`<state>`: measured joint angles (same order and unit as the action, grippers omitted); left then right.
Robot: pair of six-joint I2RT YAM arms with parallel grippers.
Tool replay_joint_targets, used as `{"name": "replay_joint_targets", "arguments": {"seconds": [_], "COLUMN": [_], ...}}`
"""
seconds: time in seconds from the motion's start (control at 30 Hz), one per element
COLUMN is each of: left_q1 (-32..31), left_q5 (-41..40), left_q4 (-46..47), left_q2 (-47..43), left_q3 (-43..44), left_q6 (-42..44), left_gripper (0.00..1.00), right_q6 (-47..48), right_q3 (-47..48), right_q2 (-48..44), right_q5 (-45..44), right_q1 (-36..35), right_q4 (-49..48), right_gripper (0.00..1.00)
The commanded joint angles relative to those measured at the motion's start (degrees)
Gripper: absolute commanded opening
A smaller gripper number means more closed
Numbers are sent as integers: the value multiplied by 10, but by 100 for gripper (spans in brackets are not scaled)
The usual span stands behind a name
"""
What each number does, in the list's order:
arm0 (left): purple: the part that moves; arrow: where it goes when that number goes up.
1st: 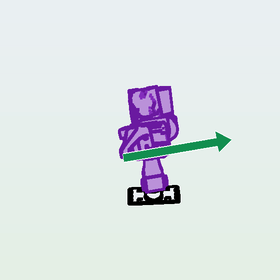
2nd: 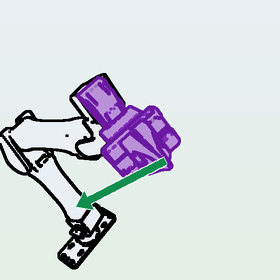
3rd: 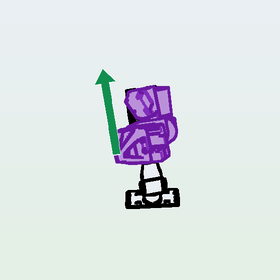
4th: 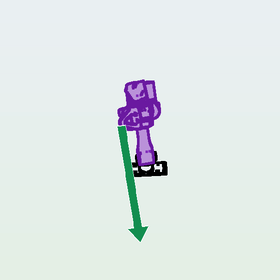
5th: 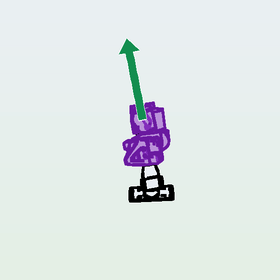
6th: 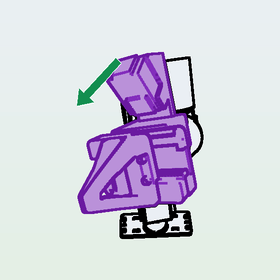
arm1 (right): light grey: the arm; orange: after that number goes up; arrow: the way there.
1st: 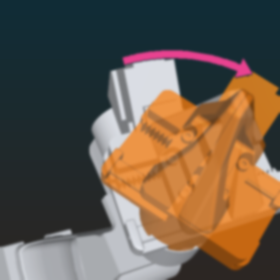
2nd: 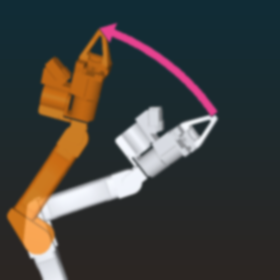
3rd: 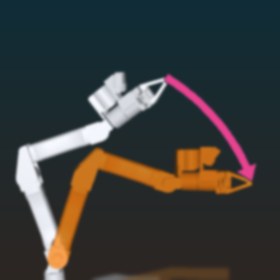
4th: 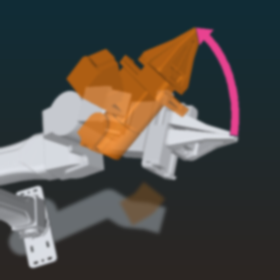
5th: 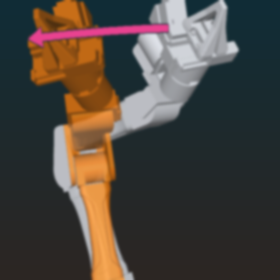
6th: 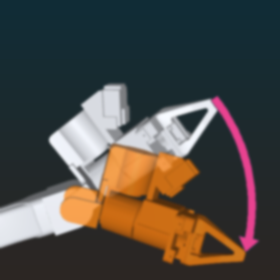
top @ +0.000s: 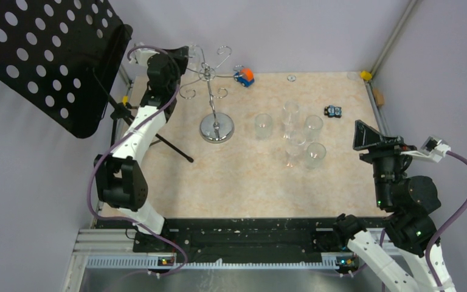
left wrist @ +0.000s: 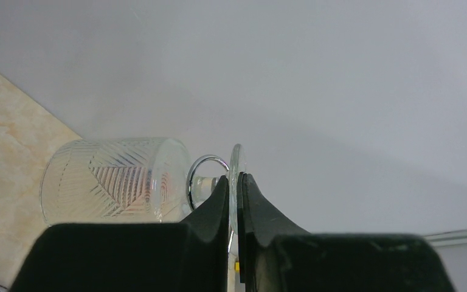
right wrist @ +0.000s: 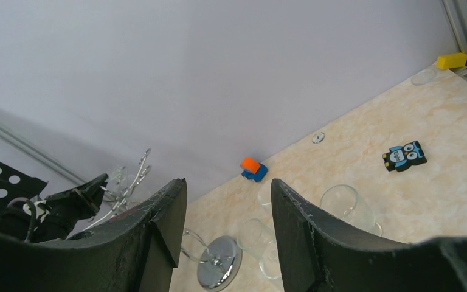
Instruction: Take the wine glass off the wine glass rack
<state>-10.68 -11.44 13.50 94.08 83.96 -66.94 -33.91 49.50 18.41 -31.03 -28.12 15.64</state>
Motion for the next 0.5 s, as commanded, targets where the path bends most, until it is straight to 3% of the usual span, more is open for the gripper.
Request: {"name": "replay_joint_targets", "arguments": {"seconds": [0.0,0.27,0.47], "left_q1": [-5,-5,-5], "left_q5": [-11,11,-34], "left_q4": [125,136,65], "left_q2": [-11,6,7], "left_q3": [31,50,68], "left_q6": [15,-7,-20], "left_gripper": [0,0,0], "right_q6": [15,17,21], "right_q3": [0,2,9], "right_q2": [-5,-2,-3], "right_q5": [-9,-8,-11], "right_q1": [-4,-4,-4], "right_q4": [-16,-17,-11], "right_gripper": [54,54,54]}}
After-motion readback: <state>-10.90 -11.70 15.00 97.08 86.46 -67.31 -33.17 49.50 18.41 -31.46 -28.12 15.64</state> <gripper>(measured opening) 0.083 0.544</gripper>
